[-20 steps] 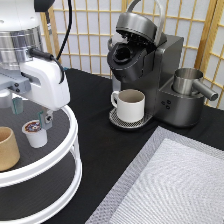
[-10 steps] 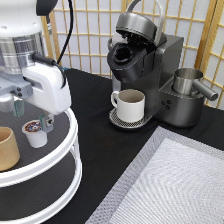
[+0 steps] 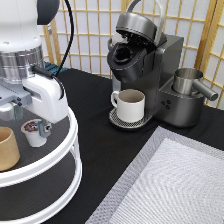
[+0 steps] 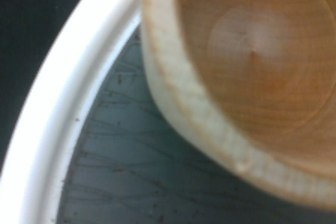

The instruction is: Make coffee

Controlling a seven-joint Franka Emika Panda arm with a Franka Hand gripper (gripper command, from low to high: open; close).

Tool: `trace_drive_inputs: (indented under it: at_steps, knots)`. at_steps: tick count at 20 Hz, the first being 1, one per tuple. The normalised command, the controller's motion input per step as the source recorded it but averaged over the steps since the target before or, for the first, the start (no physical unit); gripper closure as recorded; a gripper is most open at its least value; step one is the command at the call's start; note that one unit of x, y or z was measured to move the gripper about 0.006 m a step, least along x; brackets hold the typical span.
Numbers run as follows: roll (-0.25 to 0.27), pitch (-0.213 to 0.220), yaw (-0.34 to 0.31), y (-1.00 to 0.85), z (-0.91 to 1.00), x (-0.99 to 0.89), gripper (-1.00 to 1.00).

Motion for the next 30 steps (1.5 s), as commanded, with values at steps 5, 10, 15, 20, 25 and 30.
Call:
trace_drive_inputs:
  at_steps: [5, 10, 15, 20, 25, 30]
  knots:
    - [0.0, -0.085, 0.01, 0.0, 0.0, -0.02, 1.0]
    - [0.0, -0.108, 0.007, 0.0, -0.02, 0.0, 1.0]
    - [0.0, -0.144, 0.021, 0.0, -0.05, 0.0, 1.0]
    - [0.008, -0.145, 0.035, 0.02, 0.19, -0.04, 1.0]
    - [0.077, 0.004, 0.09, 0.42, 0.78, -0.02, 1.0]
    - [0.171, 0.147, 0.139, 0.5, 0.66, 0.04, 1.0]
